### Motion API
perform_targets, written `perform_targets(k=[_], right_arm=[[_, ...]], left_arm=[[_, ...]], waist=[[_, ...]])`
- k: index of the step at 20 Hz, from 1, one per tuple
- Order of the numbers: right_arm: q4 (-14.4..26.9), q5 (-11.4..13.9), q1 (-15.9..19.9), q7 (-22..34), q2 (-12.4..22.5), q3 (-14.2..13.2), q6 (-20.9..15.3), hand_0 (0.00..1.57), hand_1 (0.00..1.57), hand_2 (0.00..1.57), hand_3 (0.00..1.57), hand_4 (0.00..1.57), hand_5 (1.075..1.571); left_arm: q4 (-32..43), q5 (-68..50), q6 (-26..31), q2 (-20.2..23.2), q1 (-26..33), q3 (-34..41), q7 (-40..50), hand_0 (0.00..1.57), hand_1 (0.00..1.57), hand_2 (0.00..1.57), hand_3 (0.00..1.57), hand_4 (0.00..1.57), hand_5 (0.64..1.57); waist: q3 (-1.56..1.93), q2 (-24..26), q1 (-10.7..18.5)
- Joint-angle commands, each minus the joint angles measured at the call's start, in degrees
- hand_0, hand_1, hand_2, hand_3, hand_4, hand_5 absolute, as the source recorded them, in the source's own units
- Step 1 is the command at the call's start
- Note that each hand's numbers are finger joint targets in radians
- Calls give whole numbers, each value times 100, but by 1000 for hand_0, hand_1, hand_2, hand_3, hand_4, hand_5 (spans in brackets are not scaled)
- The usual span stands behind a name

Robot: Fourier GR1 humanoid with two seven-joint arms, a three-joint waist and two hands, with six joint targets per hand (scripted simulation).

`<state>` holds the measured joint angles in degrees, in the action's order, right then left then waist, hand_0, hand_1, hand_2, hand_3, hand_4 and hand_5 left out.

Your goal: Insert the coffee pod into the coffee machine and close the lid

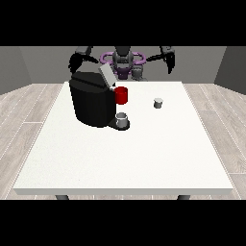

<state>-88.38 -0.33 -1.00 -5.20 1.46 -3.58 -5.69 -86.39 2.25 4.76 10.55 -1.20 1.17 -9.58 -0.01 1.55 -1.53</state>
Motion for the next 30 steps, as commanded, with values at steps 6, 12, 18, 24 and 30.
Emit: perform_targets(k=[6, 12, 18, 24, 30], right_arm=[[250, -19, 333, -368, -141, 52, -104, 0, 0, 0, 0, 192, 1571], [-293, -30, 680, 320, -142, 523, -260, 0, 0, 0, 0, 259, 1571], [97, -22, 1204, 319, 9, 199, -194, 0, 0, 0, 0, 397, 1571], [864, 84, 1246, 42, 106, 64, -185, 0, 0, 0, 0, 407, 1571], [585, 200, 1372, 385, -12, 254, -335, 0, 0, 0, 0, 410, 1571]], left_arm=[[787, 0, 518, 672, -1039, 432, 747, 0, 0, 0, 0, 0, 1571], [1982, 344, 289, 813, -1548, 623, 536, 0, 0, 0, 0, 0, 1571], [2889, 491, 155, 914, -2203, 835, 238, 0, 0, 0, 0, 0, 1571], [3008, 1045, 21, 761, -2599, 356, 894, 0, 0, 0, 0, 0, 1571], [3996, 1486, -195, 929, -2782, 428, 184, 105, 105, 502, 0, 0, 1571]], waist=[[2, -453, -188], [-3, -888, -593], [-2, -1332, -591], [2, -1138, -482], [-1, -1263, -624]])
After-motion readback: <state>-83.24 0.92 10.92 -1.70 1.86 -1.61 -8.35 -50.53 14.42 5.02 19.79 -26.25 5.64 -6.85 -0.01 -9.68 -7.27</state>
